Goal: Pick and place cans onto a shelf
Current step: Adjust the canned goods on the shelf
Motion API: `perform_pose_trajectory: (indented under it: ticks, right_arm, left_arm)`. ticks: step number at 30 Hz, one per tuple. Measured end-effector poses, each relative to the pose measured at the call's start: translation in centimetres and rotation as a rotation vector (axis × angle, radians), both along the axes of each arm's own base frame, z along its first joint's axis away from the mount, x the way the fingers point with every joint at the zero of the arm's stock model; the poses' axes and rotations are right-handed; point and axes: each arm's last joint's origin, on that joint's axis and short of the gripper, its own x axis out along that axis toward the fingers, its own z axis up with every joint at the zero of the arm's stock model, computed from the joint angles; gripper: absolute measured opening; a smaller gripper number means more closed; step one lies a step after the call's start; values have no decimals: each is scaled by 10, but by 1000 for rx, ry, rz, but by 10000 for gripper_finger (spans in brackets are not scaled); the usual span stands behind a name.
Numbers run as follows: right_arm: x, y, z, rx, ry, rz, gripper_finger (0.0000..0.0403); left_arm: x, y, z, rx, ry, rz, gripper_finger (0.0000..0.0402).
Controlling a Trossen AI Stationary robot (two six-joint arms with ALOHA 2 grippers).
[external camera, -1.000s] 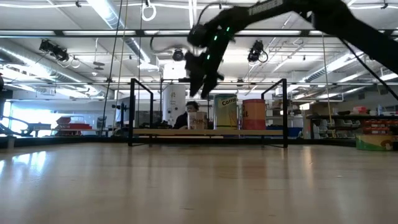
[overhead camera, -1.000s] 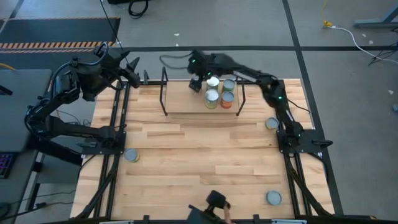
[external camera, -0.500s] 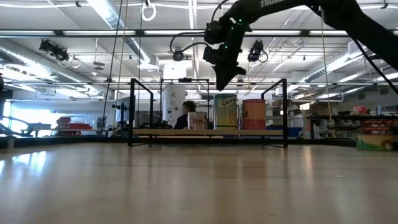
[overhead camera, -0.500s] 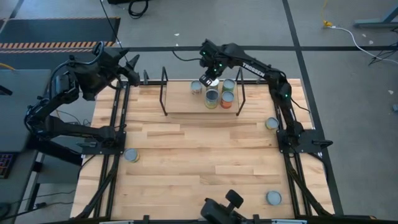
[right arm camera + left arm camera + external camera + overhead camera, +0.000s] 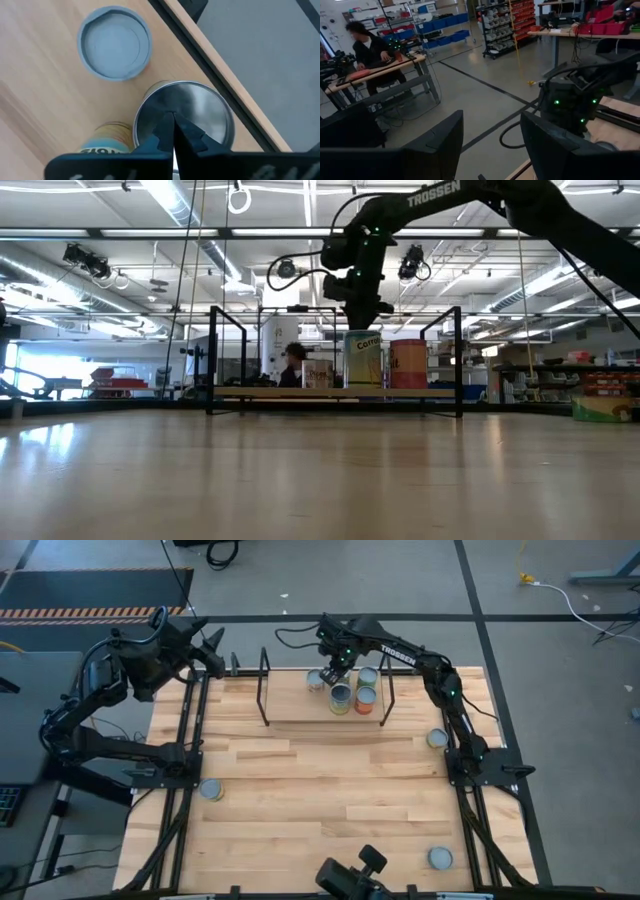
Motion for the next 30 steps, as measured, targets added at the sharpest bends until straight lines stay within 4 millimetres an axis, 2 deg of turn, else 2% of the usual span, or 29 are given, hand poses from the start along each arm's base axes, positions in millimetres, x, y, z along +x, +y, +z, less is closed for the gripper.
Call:
perform_pose_trajectory:
  ticks: [19,21,26,30]
  right_arm:
    - [0,0,2,-31,6,10,4]
    - [-1,4,9,-38,-8,3,4]
    - [-9,28,47,-62,-97,-21,4]
    - [-10,52,58,-7,-109,-21,4]
  left_arm:
    - [0,0,0,0,-1,3,204]
    - [0,0,0,0,2,3,203]
    - [0,0,0,-1,2,3,203]
    - [0,0,0,-1,2,3,203]
